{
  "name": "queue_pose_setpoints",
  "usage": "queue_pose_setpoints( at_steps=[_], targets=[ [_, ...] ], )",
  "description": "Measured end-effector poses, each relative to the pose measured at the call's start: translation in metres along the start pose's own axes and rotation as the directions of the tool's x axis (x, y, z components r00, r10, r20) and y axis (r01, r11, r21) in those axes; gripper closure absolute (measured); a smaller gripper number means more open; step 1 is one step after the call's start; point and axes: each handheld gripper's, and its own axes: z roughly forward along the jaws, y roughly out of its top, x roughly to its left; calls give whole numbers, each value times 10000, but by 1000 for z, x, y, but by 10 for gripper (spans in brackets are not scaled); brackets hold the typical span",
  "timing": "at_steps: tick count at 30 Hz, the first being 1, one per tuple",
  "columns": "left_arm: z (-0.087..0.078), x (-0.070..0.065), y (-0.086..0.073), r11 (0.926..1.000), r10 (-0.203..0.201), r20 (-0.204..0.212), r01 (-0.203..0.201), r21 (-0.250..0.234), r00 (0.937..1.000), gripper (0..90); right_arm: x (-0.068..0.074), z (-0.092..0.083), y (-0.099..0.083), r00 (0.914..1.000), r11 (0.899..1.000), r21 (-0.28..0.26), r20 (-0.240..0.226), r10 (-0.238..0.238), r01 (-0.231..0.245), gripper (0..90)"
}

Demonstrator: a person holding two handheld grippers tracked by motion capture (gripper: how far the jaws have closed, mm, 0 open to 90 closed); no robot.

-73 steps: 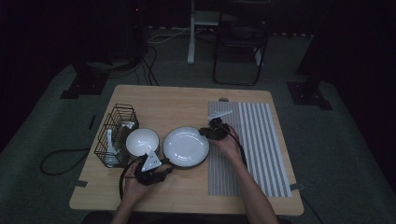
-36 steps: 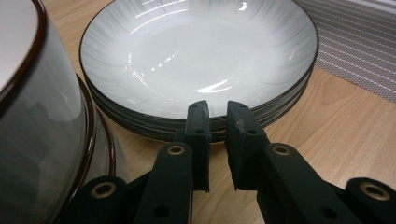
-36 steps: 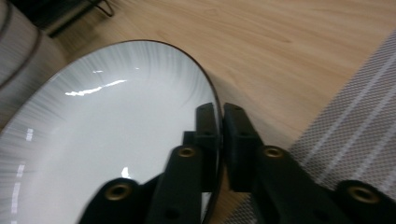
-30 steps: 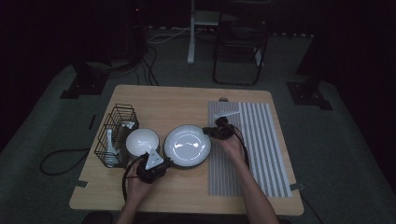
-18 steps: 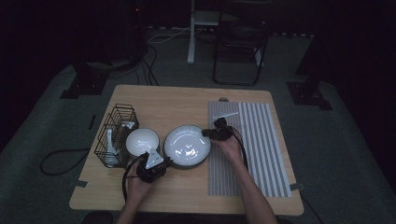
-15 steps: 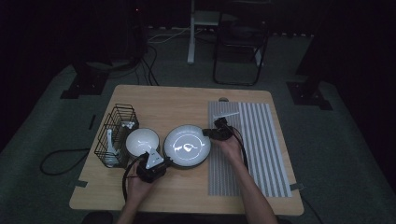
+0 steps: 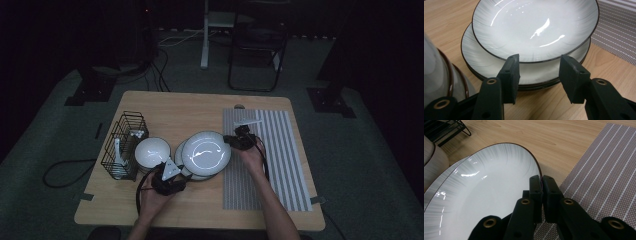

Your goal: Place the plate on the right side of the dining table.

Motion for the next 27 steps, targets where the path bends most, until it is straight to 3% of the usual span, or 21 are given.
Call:
queue_pose_setpoints(
  at_steps=[8, 14, 18, 23, 27],
  targets=[
    [8, -3, 5, 10000, -43, 238, 42, 51, 9997, 474, 0, -1, -2, 10000, 10000, -26, 20, 66, -66, 869],
    [9, -1, 6, 9997, -9, 182, 5, 232, 9998, 497, 0, -1, -3, 10000, 10000, -54, -54, 69, -69, 861],
    [8, -1, 6, 9997, 21, 183, -26, 250, 9998, 500, -3, 0, -4, 9994, 9998, 18, -279, 197, -197, 833],
    [8, 0, 6, 9996, 57, 194, -63, 265, 9998, 504, -7, 7, -10, 9967, 9985, 381, -694, 410, -384, 721],
    [8, 0, 7, 9995, 110, 141, -114, 283, 9998, 524, -12, 12, -13, 9898, 9952, 490, -1110, 893, -843, 667]
  ],
)
